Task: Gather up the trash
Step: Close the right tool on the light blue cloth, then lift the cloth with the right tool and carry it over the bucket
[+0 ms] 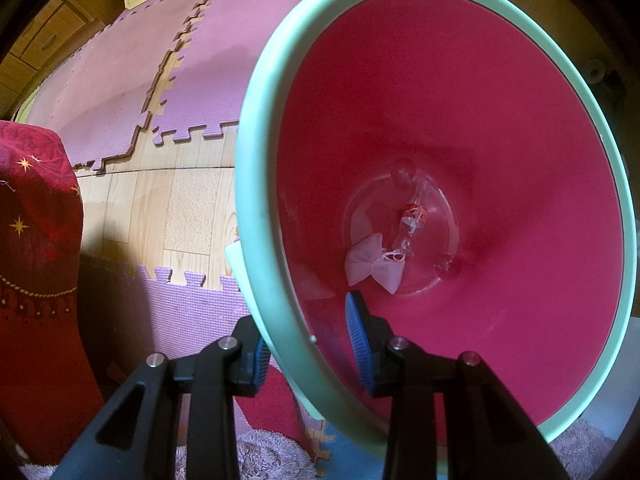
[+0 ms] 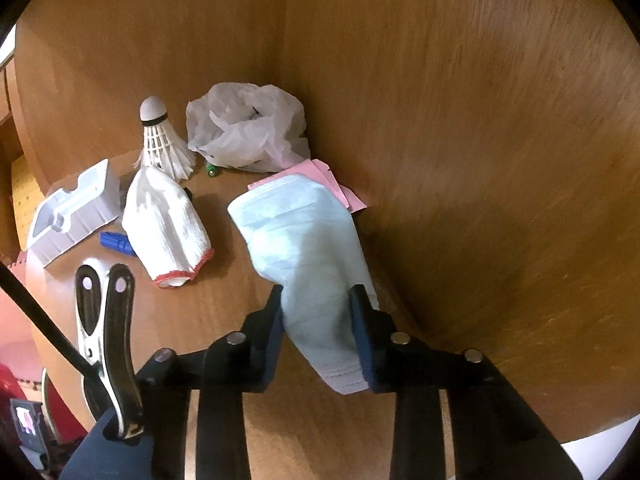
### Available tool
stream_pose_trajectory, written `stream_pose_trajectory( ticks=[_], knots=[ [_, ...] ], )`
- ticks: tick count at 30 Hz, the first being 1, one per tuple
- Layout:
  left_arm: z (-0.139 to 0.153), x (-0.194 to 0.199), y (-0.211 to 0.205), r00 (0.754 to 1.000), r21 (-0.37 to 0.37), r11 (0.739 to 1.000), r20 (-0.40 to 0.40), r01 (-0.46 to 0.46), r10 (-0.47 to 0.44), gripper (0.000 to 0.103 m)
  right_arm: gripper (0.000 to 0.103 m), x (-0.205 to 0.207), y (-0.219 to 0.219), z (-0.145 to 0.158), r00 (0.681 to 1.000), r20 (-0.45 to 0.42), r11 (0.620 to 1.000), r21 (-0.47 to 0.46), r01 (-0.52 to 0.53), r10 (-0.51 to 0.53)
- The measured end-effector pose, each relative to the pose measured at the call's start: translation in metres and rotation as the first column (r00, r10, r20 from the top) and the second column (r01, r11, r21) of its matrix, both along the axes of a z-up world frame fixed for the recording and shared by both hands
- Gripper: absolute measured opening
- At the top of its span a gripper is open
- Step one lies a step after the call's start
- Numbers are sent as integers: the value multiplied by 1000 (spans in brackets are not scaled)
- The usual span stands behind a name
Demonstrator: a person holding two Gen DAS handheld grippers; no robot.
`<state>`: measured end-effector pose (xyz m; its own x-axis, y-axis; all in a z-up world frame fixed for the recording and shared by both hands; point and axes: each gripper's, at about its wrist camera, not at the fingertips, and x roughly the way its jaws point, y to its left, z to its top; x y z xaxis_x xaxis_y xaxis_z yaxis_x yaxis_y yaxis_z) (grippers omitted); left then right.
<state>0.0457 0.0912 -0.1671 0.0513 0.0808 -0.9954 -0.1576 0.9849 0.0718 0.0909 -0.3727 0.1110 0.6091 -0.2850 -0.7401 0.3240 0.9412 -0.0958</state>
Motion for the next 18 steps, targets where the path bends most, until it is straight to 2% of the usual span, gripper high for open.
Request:
stream_pose_trajectory(
  ticks=[7, 18],
  knots=[
    [-1, -1, -2, 1000, -1, 1000, 0, 0, 0, 36, 26, -17, 8, 11, 999, 33, 1000, 4, -7, 7],
    [-3, -2, -4, 1000, -3, 1000, -1, -1, 1, 36, 26, -39, 17, 24, 997, 71, 1000, 12, -27, 26]
  ],
)
